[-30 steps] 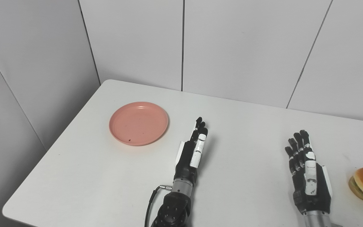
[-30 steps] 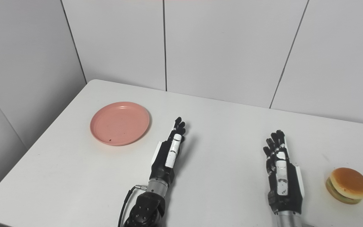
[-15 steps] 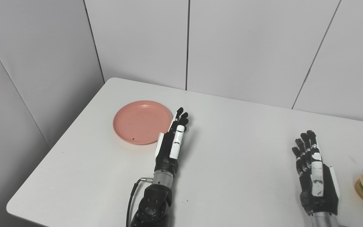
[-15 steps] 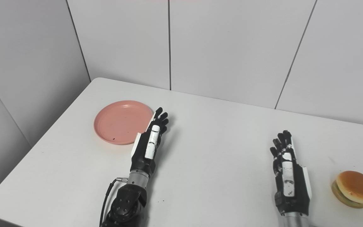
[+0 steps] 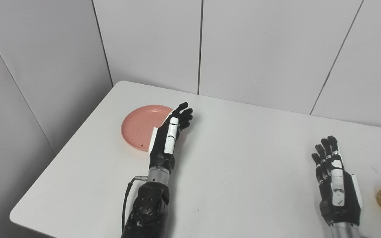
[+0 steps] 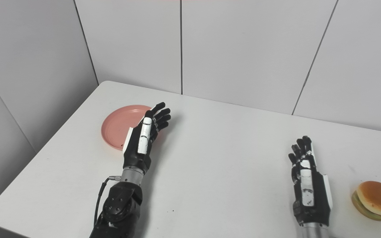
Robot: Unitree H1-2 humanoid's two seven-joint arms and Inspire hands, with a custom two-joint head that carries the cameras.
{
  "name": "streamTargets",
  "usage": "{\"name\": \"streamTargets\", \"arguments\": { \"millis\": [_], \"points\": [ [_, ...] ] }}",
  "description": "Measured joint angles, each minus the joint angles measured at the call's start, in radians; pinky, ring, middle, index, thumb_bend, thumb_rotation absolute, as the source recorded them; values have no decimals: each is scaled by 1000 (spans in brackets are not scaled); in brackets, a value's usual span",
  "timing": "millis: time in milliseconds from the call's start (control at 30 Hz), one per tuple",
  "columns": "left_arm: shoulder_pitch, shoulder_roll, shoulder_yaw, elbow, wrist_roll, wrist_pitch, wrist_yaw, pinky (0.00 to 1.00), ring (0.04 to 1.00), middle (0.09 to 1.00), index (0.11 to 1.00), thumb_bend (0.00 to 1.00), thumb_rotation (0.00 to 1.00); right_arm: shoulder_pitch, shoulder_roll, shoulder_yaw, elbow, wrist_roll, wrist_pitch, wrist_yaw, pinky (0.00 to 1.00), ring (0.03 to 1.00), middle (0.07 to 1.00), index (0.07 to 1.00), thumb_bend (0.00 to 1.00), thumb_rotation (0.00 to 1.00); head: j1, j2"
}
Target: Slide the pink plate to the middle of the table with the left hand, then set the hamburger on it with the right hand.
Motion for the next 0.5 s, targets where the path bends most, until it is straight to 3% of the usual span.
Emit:
{"name": "streamTargets", "arguments": {
  "millis": [333, 500],
  "points": [
    [-36, 10, 72, -10, -24, 10, 23, 829, 814, 805, 781, 620, 1000, -2, -1, 4, 1, -3, 1, -1, 1000, 1000, 1000, 1000, 539, 886, -5, 3],
    [-72, 60, 104, 2, -45, 9, 23, 812, 806, 802, 781, 620, 1000, 1, -3, 9, -7, -15, 2, -1, 1000, 1000, 1000, 1000, 522, 898, -8, 6]
  ]
}}
